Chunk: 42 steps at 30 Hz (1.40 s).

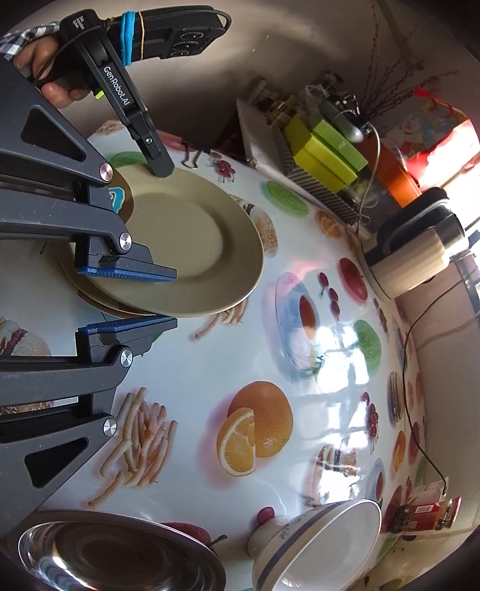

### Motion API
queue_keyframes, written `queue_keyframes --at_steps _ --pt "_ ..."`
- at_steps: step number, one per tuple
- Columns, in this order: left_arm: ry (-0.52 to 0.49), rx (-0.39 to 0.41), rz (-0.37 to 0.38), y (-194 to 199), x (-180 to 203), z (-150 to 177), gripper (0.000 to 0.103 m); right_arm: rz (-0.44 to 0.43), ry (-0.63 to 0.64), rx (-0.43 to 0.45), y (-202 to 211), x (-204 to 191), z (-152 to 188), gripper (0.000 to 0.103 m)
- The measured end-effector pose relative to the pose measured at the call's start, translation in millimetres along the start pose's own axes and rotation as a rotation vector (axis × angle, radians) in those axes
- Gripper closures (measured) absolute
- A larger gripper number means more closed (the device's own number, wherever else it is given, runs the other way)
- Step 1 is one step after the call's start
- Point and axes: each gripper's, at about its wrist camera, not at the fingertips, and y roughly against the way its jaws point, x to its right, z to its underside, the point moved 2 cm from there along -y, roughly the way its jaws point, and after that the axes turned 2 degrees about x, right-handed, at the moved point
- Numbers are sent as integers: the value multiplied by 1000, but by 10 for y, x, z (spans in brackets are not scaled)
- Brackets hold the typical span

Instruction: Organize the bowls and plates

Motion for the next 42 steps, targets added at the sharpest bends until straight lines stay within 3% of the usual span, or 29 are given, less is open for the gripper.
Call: queue_keyframes --at_steps 42 --pt "-1 10 -30 86 -18 132 90 18 28 -14 -17 -54 124 82"
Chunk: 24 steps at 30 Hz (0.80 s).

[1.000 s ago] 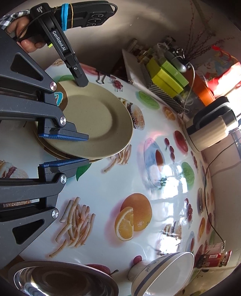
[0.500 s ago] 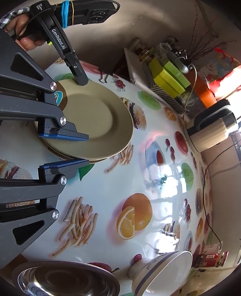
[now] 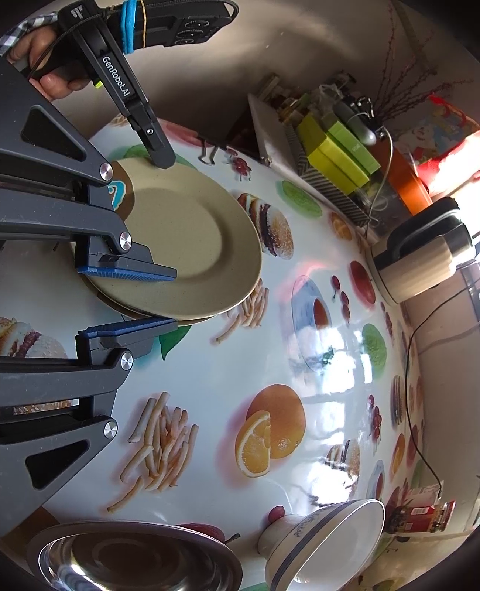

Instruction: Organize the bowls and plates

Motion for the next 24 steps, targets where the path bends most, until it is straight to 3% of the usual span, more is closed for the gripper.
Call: queue_keyframes --at_steps 5,9,12,24 --pt "6 5 2 2 -30 -2 88 -2 0 0 -5 1 7 80" --pt "7 -7 11 -33 -64 3 74 2 -2 -5 -27 30 -3 67" --pt "21 -20 29 -94 -88 2 65 -6 -10 -6 -47 59 -14 64" --pt "48 -59 104 -280 -75 -71 65 -52 -15 -32 -213 47 -47 62"
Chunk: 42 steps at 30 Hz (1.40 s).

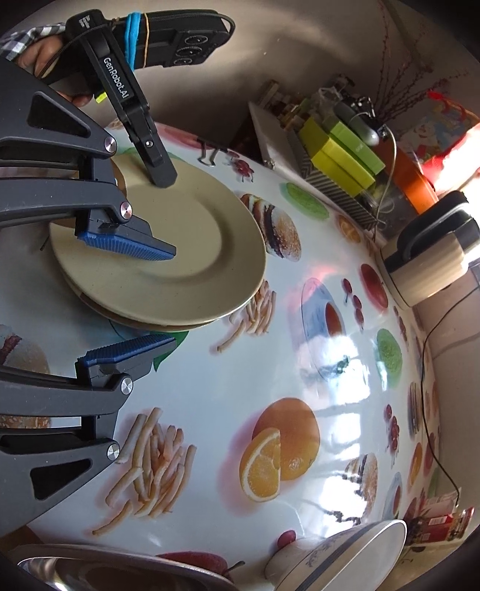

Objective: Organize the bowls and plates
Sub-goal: 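Push the rim of the plate stack with both open grippers to align it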

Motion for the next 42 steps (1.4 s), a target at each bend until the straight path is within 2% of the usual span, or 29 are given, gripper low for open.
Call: queue_keyframes --at_steps 7,28,37,42 --pt "0 10 -10 -74 -8 -142 65 4 -5 -6 -68 12 -124 66" --pt "-38 -11 -27 -460 37 -862 65 32 -36 4 -428 114 -797 66" --pt "-55 -11 -34 -526 74 -970 65 51 -36 26 -483 141 -955 66" --pt "-73 3 -65 -493 94 -970 65 57 -39 43 -461 163 -958 66"
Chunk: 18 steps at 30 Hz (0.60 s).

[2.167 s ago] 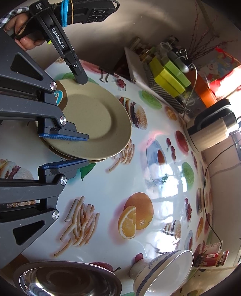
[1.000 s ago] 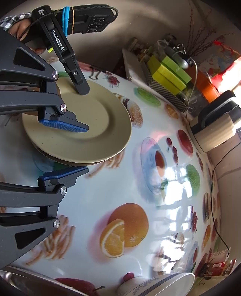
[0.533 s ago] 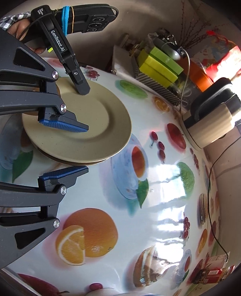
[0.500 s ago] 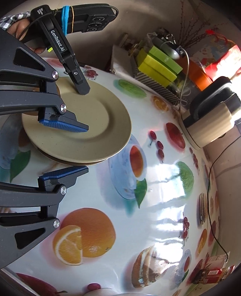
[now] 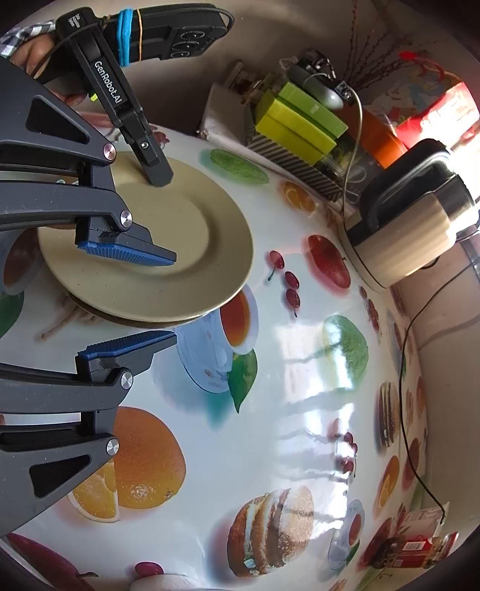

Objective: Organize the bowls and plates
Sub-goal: 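Push the rim of the plate stack with both open grippers to align it, then move both open grippers away from the plates toward the white bowls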

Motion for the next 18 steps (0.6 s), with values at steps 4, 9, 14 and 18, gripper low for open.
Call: queue_keyframes --at_steps 4,9,14,18 --pt "-27 37 -61 120 23 33 65 15 -3 12 55 30 17 66" --pt "-40 71 -90 312 79 122 65 28 31 50 247 -7 64 66" --pt "-96 109 -139 512 225 253 65 43 44 79 448 -6 146 64" --pt "-123 137 -141 671 356 363 65 54 64 107 645 -22 235 63"
